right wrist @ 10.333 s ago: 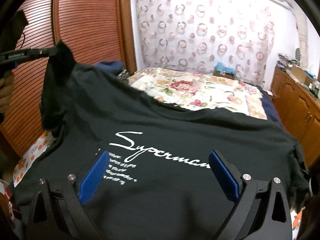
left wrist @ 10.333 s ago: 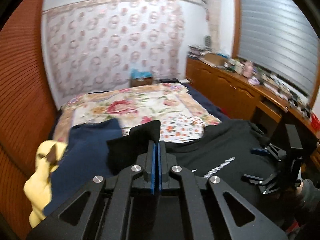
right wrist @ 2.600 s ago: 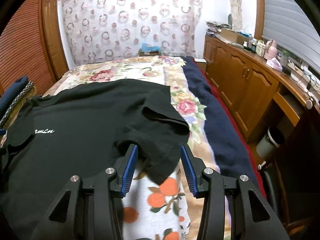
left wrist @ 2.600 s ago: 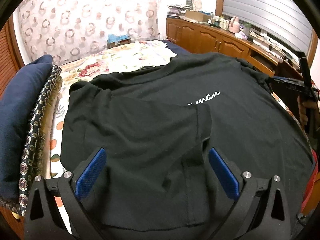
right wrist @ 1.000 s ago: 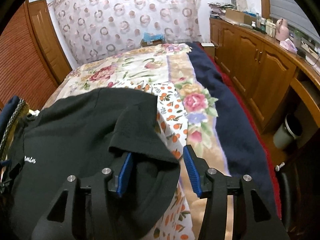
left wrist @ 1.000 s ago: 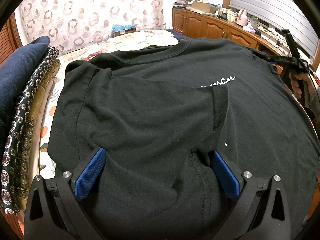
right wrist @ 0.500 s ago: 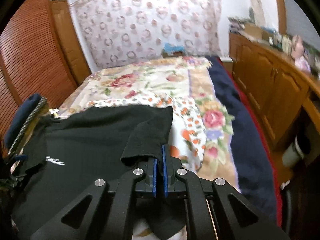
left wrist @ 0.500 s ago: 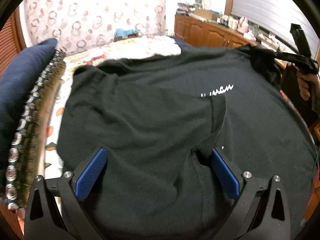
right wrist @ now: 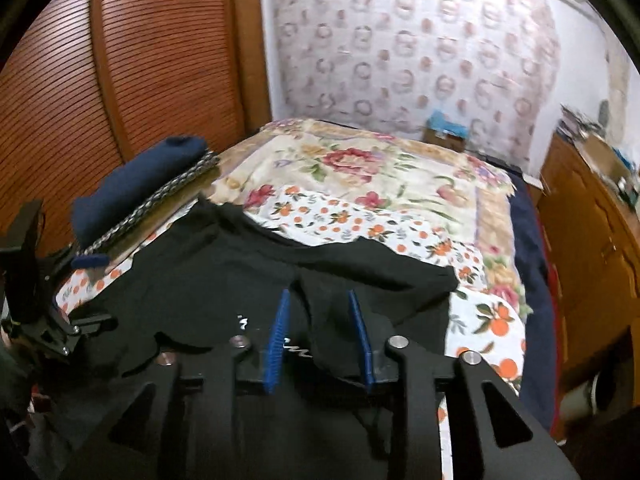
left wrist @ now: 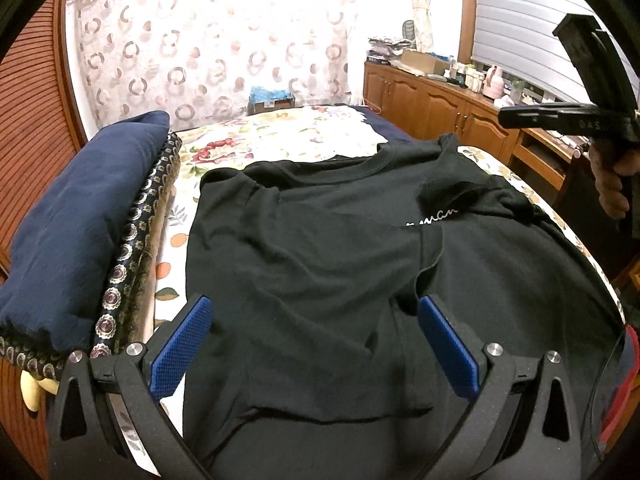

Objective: Fold small clothes

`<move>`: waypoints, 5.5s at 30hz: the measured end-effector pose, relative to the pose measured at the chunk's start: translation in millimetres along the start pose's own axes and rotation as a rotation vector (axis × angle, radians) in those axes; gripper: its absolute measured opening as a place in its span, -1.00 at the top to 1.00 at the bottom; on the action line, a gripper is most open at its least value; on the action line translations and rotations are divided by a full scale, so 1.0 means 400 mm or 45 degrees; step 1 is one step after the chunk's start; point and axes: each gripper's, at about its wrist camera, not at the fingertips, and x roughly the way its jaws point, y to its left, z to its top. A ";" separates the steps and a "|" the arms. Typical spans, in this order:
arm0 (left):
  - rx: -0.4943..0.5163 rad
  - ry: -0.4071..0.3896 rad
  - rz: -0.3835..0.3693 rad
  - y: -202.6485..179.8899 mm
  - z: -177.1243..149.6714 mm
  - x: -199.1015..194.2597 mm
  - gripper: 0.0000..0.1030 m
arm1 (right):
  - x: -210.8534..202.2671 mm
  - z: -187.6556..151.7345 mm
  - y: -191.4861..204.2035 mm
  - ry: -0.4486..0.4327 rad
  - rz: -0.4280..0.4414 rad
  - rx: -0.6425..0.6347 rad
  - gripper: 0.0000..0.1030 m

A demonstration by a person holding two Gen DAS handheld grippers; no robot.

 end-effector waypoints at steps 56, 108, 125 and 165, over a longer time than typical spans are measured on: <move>0.068 0.034 -0.208 -0.096 0.166 0.149 -0.50 | 0.100 -0.224 -0.188 0.118 -0.283 0.201 0.04; 0.001 0.158 0.153 0.147 0.202 0.246 -0.64 | 0.136 -0.264 -0.217 0.157 -0.267 0.267 -0.11; 0.017 0.267 0.194 0.165 0.202 0.332 0.09 | 0.127 -0.258 -0.216 0.158 -0.247 0.258 -0.21; -0.078 -0.156 0.014 0.168 0.187 -0.035 0.89 | 0.233 0.006 -0.268 -0.013 -0.068 0.241 0.83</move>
